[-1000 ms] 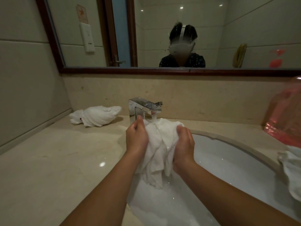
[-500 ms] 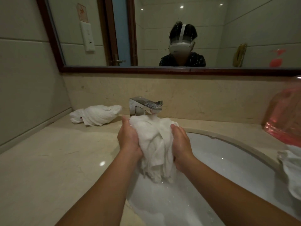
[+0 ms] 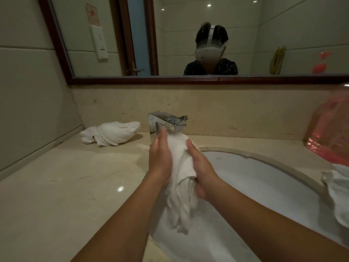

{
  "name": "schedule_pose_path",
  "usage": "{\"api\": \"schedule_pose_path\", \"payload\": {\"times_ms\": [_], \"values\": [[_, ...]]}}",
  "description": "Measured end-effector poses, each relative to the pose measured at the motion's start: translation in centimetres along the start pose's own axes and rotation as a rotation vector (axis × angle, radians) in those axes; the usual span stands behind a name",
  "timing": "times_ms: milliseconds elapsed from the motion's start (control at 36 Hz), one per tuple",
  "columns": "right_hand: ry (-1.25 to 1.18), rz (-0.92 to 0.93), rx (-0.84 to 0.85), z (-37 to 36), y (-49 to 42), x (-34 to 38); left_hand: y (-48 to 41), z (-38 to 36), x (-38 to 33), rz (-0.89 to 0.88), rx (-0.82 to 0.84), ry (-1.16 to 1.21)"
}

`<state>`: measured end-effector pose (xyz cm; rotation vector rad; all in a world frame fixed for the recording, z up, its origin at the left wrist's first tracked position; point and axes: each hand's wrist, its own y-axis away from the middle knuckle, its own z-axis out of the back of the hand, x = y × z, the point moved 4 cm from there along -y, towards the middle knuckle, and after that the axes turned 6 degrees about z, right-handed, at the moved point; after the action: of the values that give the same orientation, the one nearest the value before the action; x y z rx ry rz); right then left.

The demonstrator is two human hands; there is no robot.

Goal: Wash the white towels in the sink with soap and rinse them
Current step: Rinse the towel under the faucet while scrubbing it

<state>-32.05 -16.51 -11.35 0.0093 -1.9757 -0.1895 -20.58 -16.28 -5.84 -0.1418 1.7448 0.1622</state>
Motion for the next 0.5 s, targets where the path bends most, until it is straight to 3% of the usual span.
{"api": "schedule_pose_path", "payload": {"times_ms": [83, 306, 500], "values": [[-0.034, 0.069, -0.078, 0.7, -0.1, 1.0, 0.6, -0.3, -0.4, -0.066, -0.011, -0.155], [-0.288, 0.053, -0.190, 0.7, -0.5, 1.8, -1.6, 0.4, 2.3, 0.142, 0.063, -0.144], [-0.468, 0.202, -0.342, 2.7, -0.5, 3.6, 1.3, -1.1, 3.5, 0.633, 0.320, -0.146]]}}
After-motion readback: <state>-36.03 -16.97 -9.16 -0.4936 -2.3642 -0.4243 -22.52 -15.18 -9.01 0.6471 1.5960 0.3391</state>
